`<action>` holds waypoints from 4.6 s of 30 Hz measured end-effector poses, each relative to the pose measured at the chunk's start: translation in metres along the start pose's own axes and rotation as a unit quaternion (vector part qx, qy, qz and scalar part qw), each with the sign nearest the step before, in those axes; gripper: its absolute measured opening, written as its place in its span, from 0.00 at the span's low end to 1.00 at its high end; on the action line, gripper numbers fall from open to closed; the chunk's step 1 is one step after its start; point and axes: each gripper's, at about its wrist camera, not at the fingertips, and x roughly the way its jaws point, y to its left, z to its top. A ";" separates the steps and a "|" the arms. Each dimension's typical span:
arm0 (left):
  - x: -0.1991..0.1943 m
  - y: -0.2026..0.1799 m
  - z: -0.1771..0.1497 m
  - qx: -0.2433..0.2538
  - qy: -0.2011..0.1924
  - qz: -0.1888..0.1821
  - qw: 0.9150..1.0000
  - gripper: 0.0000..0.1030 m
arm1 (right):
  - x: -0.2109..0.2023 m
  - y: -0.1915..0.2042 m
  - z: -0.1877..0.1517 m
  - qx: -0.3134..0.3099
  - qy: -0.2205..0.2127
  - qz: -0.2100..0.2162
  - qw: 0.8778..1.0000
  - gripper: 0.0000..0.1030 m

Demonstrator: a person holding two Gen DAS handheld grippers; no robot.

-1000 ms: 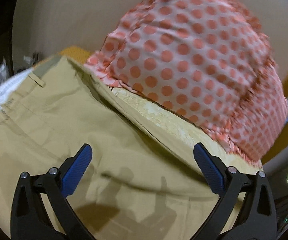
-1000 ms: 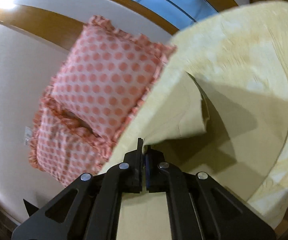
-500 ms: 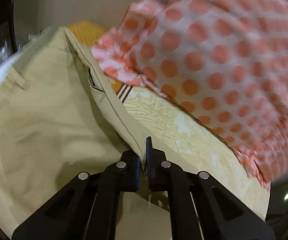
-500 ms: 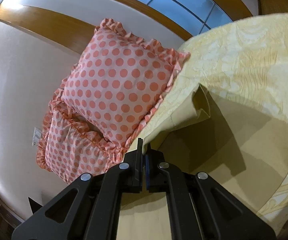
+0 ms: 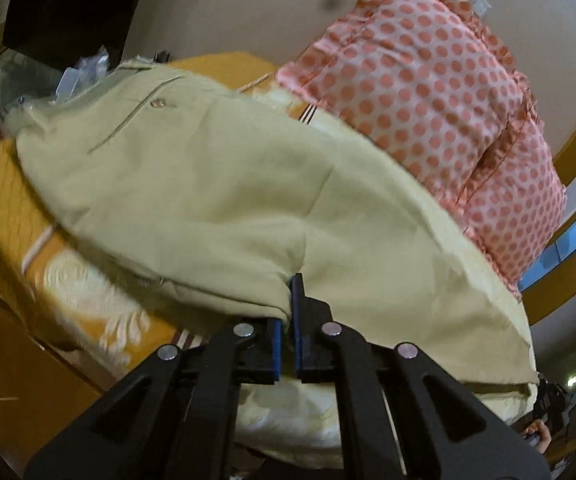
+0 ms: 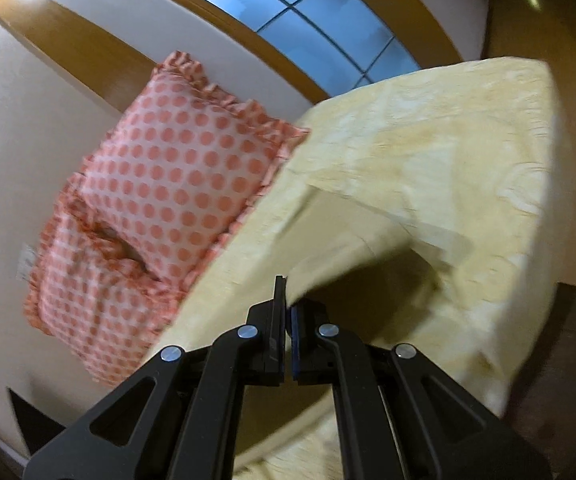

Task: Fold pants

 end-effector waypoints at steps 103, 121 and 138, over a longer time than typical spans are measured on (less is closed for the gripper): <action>0.119 -0.129 0.049 0.206 0.176 -0.126 0.954 0.26 | 0.147 0.178 -0.172 -0.203 0.356 0.207 0.888 0.14; 0.181 -0.203 0.112 0.229 0.059 -0.025 0.971 0.39 | 0.213 0.226 -0.119 -0.301 0.199 0.057 0.931 0.37; 0.098 -0.186 0.014 0.266 0.079 -0.061 0.959 0.91 | 0.104 0.229 -0.206 -0.411 0.192 0.047 0.890 0.99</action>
